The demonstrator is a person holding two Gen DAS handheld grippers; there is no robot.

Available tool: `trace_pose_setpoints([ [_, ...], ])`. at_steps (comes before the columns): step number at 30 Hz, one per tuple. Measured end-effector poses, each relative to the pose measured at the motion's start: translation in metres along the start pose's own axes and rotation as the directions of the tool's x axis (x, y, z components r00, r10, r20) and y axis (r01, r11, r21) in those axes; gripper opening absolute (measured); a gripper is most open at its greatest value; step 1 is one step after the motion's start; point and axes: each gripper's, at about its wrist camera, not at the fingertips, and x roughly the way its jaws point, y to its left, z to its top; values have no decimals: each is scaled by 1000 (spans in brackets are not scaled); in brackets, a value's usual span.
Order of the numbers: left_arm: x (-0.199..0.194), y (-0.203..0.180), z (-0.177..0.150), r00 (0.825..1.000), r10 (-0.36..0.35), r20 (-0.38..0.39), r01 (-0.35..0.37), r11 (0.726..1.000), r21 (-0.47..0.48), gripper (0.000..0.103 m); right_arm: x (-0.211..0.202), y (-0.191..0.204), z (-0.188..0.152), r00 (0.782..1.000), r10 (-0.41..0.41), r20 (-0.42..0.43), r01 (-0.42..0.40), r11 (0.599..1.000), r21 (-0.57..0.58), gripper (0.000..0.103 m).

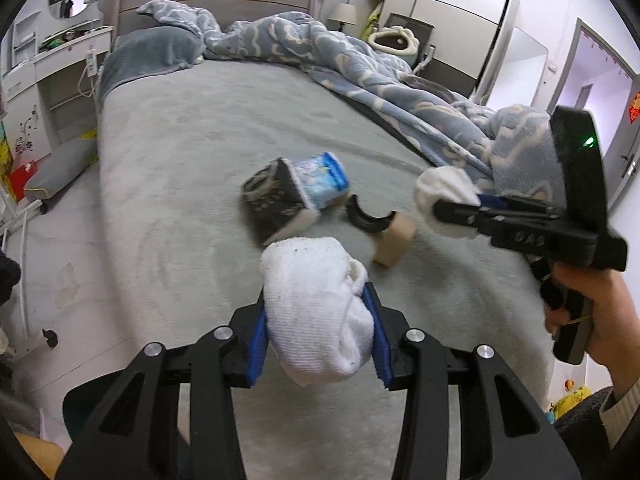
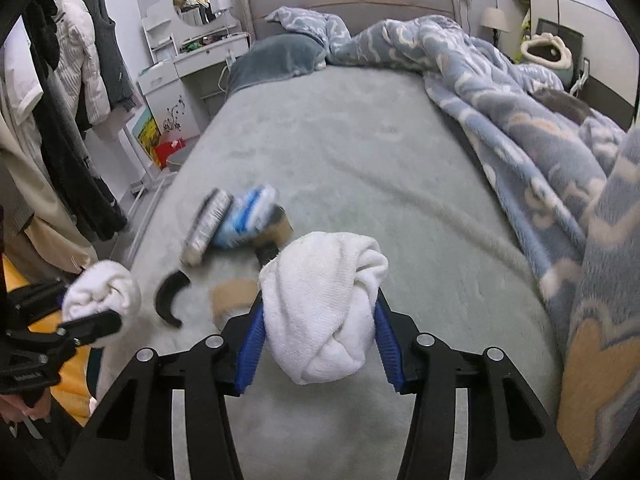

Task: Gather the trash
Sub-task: 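Carry the white towel ball with the right tool over the bin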

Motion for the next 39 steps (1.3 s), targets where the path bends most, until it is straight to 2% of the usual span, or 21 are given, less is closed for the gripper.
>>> trace_pose_setpoints([
  [9,-22,39,-7,998,65,15,-64,996,-54,46,-15,37,26,998,15,61,-14,1000,-7,51],
  [18,-35,86,-27,990,141,-18,-142,984,-106,46,-13,90,39,995,62,80,-59,997,-46,51],
  [29,-29,151,-66,962,232,-145,-255,952,-171,46,-2,167,45,987,150,62,-142,983,-120,51],
  [39,-19,205,-114,923,245,-298,-316,923,-219,46,19,235,45,971,239,14,-233,959,-160,51],
])
